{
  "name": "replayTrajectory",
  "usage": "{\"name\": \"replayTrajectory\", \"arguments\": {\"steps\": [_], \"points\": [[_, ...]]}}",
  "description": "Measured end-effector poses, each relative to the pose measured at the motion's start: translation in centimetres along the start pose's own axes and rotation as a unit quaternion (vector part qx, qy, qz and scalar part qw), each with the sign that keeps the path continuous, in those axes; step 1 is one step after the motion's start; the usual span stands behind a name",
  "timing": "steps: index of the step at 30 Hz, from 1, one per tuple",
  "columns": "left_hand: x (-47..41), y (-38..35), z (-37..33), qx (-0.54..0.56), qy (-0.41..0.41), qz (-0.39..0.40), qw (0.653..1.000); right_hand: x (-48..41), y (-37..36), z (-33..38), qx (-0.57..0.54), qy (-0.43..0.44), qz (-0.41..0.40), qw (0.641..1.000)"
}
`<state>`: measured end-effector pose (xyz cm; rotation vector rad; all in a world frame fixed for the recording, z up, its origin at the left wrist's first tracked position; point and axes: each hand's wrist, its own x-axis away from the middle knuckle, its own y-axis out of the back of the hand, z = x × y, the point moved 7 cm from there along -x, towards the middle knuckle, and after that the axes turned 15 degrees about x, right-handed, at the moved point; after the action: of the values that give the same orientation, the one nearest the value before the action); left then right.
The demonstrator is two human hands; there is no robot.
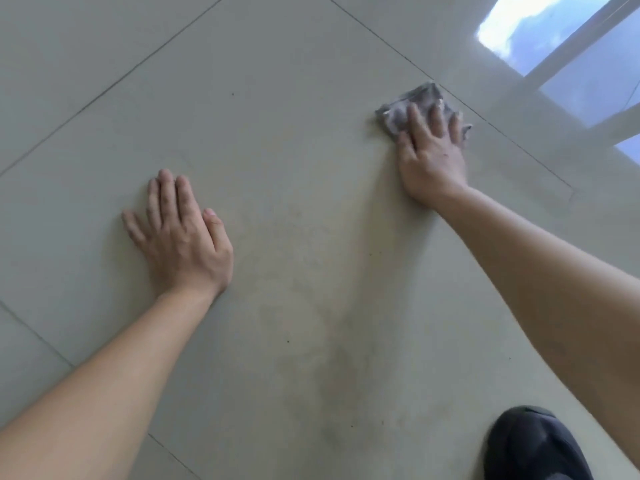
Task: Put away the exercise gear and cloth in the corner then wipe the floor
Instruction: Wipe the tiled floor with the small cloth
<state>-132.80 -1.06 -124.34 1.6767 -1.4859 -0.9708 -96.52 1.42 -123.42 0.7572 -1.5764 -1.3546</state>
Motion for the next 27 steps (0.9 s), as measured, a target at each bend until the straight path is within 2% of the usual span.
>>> {"name": "replayTrajectory", "arguments": {"steps": [3,5,7,9,11,13,15,16,17,19,22,24,27], "points": [[0.1,-0.1,0.0,0.001,-0.002,-0.003,1.000,4.0,-1.0,10.7,0.014,0.192,-0.004,0.981],[0.1,0.0,-0.1,-0.004,-0.005,-0.005,1.000,6.6,-1.8,14.3,0.030,0.291,-0.007,0.956],[0.0,0.1,-0.1,-0.009,-0.003,-0.002,1.000,6.7,-1.5,13.9,0.040,0.368,-0.010,0.929],[0.0,0.0,-0.1,-0.017,-0.001,0.002,1.000,4.2,-0.6,10.8,0.041,0.389,-0.021,0.920],[0.0,-0.1,-0.2,-0.025,0.000,0.002,1.000,-0.5,0.9,5.6,0.029,0.299,-0.058,0.952],[0.0,0.0,-0.2,-0.033,0.000,0.002,0.999,-4.8,2.0,-1.1,-0.002,0.105,-0.052,0.993],[0.0,-0.1,-0.3,-0.037,0.001,0.005,0.999,-6.2,2.1,-5.4,-0.036,-0.093,-0.016,0.995],[0.0,-0.1,-0.3,-0.038,0.001,0.007,0.999,-6.2,1.9,-5.2,-0.033,-0.140,-0.007,0.990],[0.0,-0.2,-0.3,-0.039,0.002,0.009,0.999,-5.9,1.7,-3.6,-0.025,-0.147,-0.006,0.989],[0.0,-0.2,-0.3,-0.041,0.003,0.014,0.999,-4.7,1.4,2.8,-0.018,-0.060,-0.017,0.998],[0.0,-0.1,-0.3,-0.047,0.005,0.025,0.999,0.0,0.2,14.1,-0.009,0.154,-0.016,0.988],[-0.1,-0.2,-0.4,-0.050,0.005,0.035,0.998,4.2,-0.5,19.3,0.020,0.297,-0.002,0.955],[-0.1,-0.2,-0.5,-0.051,0.013,0.050,0.997,5.8,-0.6,19.5,0.052,0.430,0.007,0.901]]}}
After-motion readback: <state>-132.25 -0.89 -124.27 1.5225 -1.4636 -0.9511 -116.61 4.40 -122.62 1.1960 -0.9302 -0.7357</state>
